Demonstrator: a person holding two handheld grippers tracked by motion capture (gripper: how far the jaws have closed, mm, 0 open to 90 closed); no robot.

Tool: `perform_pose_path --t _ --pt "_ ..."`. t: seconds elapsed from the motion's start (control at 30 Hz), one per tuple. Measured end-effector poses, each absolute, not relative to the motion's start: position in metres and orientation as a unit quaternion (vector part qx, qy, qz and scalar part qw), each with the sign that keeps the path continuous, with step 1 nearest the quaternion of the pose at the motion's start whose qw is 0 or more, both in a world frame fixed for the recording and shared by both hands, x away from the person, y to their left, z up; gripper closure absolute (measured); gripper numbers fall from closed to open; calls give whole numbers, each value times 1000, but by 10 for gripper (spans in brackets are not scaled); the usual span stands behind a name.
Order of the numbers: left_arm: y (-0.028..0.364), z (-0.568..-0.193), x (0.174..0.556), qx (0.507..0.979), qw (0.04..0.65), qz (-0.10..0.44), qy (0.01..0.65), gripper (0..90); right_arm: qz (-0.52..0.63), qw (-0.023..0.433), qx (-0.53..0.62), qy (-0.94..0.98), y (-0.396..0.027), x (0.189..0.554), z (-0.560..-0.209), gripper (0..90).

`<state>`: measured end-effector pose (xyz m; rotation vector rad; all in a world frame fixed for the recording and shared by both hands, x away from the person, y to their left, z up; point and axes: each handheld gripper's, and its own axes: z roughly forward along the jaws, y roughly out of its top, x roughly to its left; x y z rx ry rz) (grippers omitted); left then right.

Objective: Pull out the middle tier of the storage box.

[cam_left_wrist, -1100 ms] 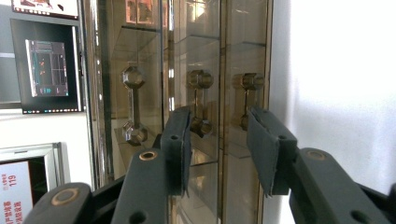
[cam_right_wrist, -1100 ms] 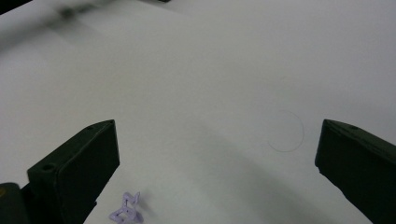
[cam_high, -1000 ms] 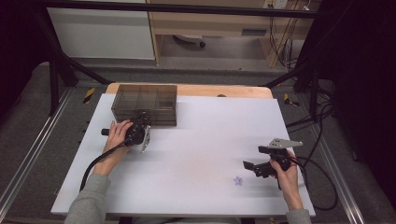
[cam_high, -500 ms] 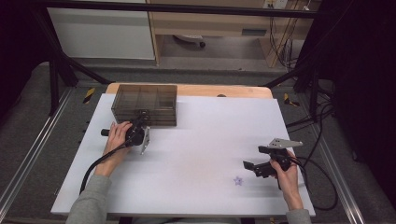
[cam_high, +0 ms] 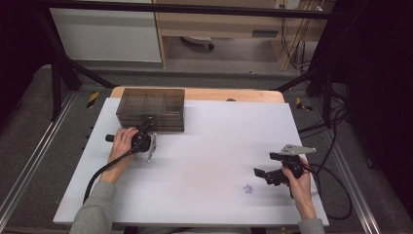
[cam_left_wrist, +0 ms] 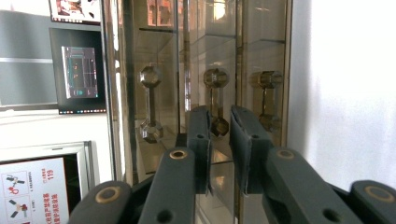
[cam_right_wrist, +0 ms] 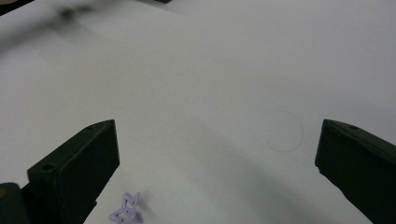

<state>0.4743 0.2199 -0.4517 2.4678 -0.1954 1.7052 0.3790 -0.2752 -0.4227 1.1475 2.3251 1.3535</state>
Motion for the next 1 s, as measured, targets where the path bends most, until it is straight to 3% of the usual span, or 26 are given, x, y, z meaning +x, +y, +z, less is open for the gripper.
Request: perform_pose_path --t 1.0 --pt "220 -455 470 810 58 579 -78 804 461 108 390 790 -275 379 -423 5"
